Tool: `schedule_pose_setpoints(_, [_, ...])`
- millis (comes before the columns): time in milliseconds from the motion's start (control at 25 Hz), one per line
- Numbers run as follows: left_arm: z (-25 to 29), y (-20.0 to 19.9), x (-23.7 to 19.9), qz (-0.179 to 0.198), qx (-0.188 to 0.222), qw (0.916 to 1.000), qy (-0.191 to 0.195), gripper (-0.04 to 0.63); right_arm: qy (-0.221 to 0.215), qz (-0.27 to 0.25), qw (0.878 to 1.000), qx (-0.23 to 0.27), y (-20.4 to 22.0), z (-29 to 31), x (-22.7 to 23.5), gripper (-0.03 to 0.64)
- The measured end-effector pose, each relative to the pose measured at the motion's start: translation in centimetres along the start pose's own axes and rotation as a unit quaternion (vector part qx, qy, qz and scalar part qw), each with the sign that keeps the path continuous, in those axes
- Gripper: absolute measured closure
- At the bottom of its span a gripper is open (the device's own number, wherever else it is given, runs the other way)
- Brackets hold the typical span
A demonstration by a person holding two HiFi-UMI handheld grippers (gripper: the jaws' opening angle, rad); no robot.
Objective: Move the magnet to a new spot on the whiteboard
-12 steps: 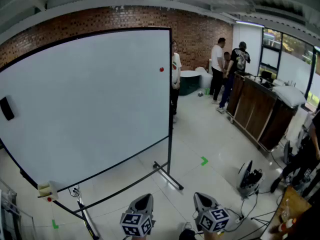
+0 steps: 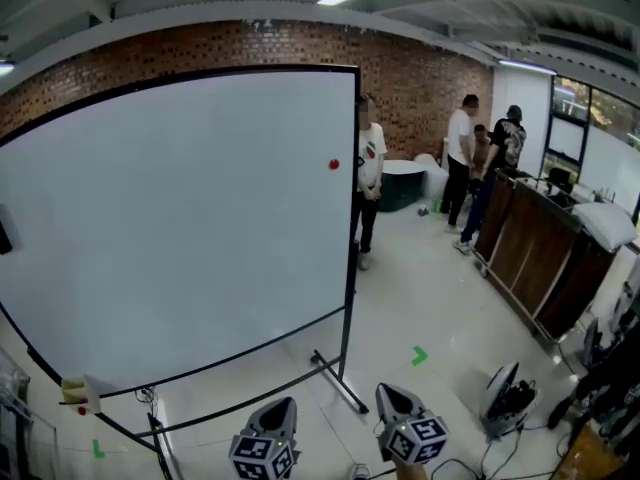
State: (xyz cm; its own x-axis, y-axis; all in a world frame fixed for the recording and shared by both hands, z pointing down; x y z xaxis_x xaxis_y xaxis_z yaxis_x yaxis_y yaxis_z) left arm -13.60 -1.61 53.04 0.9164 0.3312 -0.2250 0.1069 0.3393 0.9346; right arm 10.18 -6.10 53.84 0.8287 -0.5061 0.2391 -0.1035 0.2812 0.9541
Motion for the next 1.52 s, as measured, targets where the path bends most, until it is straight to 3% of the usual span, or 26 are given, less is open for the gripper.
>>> schedule_pose_setpoints(280, [8.8, -4.5, -0.1, -0.025, 0.024, 0.9977, -0.058, 0.606, -0.049, -0.017, 0.999, 0.001, -6.9, 9.9, 9.3, 0.589])
schedule_pose_setpoints(480, [12.4, -6.2, -0.5, -0.035, 0.029, 0.9945, -0.095, 0.606, -0.087, -0.042, 0.995, 0.026, -13.8, 17.5, 13.0, 0.558])
schedule_pose_setpoints(560, [13.4, -6.7, -0.4, -0.035, 0.031, 0.994, -0.099, 0.606, -0.098, -0.057, 0.992, 0.047, -17.6, 20.1, 13.5, 0.543])
schedule_pose_setpoints(800, [14.7, -8.5, -1.6, -0.027, 0.041, 0.9949, -0.088, 0.606, -0.095, -0.115, 0.983, 0.106, -29.9, 27.0, 12.0, 0.394])
schedule_pose_setpoints(1000, [13.9, -9.9, -3.0, -0.025, 0.055, 0.9938, -0.093, 0.606, -0.074, -0.169, 0.975, 0.125, -38.3, 31.7, 9.9, 0.393])
schedule_pose_setpoints(1160, [13.3, -10.4, -4.3, -0.019, 0.065, 0.9927, -0.099, 0.606, -0.052, -0.204, 0.971, 0.115, -41.1, 34.3, 8.4, 0.393])
schedule_pose_setpoints(1520, [12.3, -10.8, -6.3, -0.018, 0.074, 0.9911, -0.109, 0.606, -0.035, -0.224, 0.97, 0.093, -41.5, 38.4, 6.9, 0.393])
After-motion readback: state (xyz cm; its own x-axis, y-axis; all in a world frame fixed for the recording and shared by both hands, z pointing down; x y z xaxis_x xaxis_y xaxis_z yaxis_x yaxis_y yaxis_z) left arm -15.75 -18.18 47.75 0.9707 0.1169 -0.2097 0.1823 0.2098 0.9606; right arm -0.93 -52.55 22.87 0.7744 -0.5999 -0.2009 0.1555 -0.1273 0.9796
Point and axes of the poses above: the fingertips, and each gripper's own axes: z forward along the fingers, x to its right, y out of its underside, the point moved 6 cm from there along -z, backward along the fingers, and after that the axes turned 6 degrees about -x, right-handed, at the moved point
